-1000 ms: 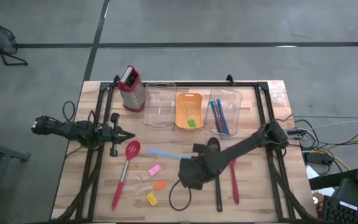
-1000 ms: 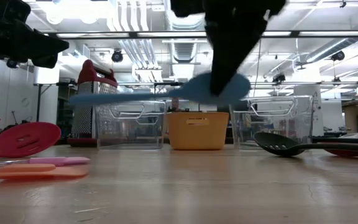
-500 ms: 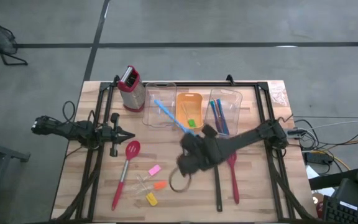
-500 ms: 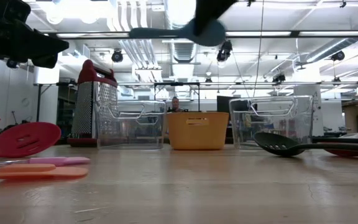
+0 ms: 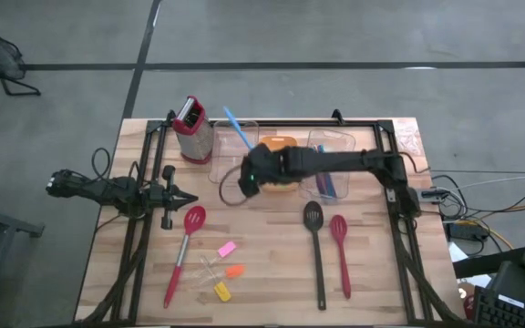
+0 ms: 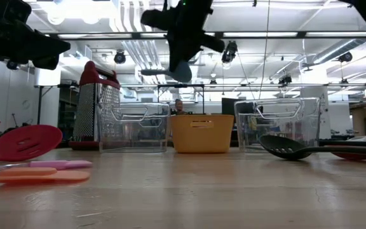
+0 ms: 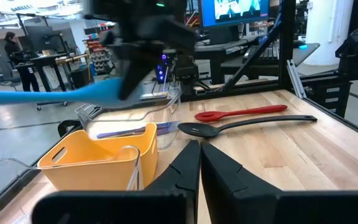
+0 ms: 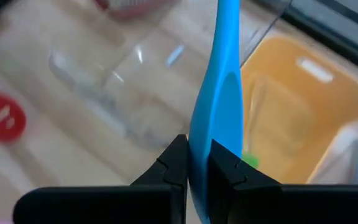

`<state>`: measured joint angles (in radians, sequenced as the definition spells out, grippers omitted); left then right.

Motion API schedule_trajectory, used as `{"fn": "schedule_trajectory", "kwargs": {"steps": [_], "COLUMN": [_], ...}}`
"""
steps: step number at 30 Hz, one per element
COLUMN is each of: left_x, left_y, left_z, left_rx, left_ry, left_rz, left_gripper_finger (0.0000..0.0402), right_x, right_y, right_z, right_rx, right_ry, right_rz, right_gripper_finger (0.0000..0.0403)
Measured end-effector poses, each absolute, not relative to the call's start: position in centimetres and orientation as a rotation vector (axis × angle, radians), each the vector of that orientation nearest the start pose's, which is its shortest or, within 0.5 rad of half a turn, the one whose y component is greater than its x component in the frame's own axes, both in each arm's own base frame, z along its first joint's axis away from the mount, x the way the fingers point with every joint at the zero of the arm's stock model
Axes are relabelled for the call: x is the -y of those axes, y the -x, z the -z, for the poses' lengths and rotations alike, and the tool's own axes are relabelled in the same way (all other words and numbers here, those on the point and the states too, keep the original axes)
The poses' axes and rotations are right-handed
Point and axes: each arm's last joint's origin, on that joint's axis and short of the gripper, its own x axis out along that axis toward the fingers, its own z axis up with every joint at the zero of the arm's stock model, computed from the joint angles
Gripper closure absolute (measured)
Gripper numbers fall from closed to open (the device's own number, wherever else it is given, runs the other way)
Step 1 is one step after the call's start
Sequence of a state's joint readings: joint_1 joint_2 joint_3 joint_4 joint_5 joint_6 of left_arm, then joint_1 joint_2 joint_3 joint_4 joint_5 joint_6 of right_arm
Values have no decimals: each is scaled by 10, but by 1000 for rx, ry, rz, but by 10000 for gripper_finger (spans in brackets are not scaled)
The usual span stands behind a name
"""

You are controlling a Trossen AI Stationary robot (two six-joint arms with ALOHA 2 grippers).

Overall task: Pick & Place Kitchen Items
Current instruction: Put the blue spoon into the left transparent bin

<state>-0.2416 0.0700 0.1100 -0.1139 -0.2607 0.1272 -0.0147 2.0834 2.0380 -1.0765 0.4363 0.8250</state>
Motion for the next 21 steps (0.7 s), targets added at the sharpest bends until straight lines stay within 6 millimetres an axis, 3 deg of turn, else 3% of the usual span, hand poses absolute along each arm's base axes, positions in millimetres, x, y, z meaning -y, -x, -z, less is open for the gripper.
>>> {"fn": "schedule_trajectory", "kwargs": {"steps": [8, 15, 21], "left_x": [15, 15, 15], "left_y": [-94, -94, -94], "left_z": [-185, -185, -185], "left_rx": [-73, -73, -73], "left_ry": [-146, -146, -146], "left_rz": [-14, -15, -14], "left_gripper_finger": [382, 381, 382], "right_x": [73, 92, 93], "right_y": [-454, -456, -456], "right_z": [-300, -280, -255], "right_rx": [-666, -625, -616], "right_ry": [-641, -690, -739], "right_rz": [741, 746, 778], "right_gripper_finger": [381, 380, 380]}}
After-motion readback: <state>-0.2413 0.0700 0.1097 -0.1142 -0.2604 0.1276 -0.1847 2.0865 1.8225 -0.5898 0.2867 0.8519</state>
